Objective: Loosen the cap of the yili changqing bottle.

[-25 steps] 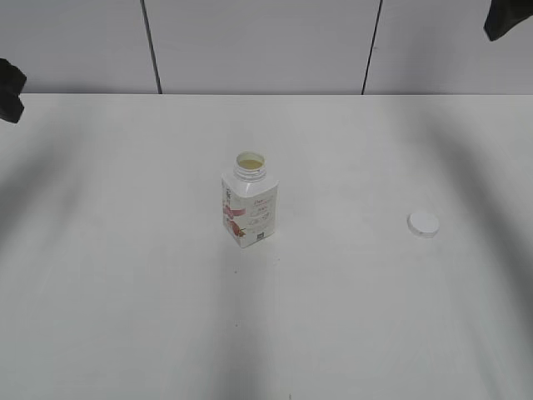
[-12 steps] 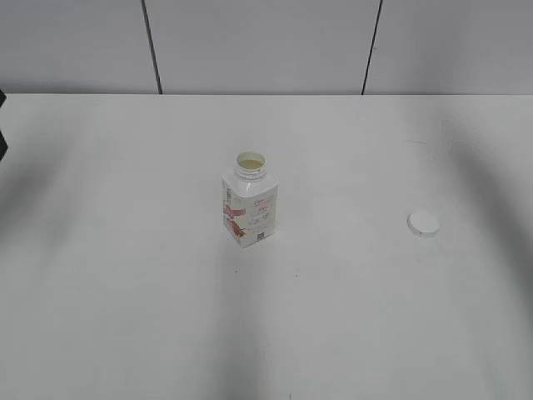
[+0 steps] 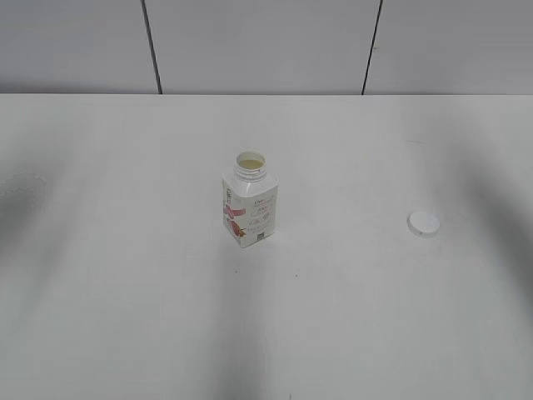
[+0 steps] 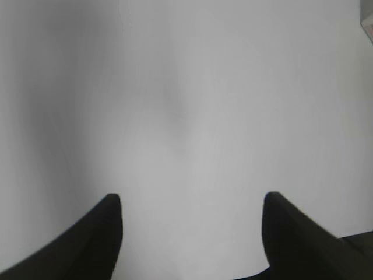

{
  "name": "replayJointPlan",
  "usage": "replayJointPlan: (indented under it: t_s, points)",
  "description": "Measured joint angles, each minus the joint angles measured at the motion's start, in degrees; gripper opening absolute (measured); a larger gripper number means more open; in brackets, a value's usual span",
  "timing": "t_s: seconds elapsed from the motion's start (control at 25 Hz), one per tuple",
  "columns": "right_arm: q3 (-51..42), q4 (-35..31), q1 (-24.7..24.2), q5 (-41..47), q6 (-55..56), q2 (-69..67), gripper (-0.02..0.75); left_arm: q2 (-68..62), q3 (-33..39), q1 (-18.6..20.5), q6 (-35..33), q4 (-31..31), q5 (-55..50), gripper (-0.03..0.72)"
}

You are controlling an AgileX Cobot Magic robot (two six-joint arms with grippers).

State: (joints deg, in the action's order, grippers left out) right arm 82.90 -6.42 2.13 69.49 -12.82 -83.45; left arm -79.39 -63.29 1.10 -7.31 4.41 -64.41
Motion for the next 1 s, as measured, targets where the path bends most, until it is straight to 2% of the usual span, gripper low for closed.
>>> replayJointPlan:
  t_s: [0.2,0.48,0.76,1.0]
  points:
    - [-11.3,-0.4,0.0,-0.5,0.1,7.2,0.585,7.1,8.4,0.0,0.0,-0.8,3.0,0.463]
    - [-26.9,-0.6,0.0,-6.7,0.2,20.8,0.585,17.9,19.5,0.0,0.0,0.1,4.4,0.463]
    - [-36.2,-0.6,0.0,-8.4,0.4,33.2,0.585,29.4,30.4,0.0,0.0,0.3,9.0,0.463]
    - [-41.6,-0.7,0.0,-8.4,0.6,43.3,0.585,38.3,32.9,0.0,0.0,2.0,15.1,0.463]
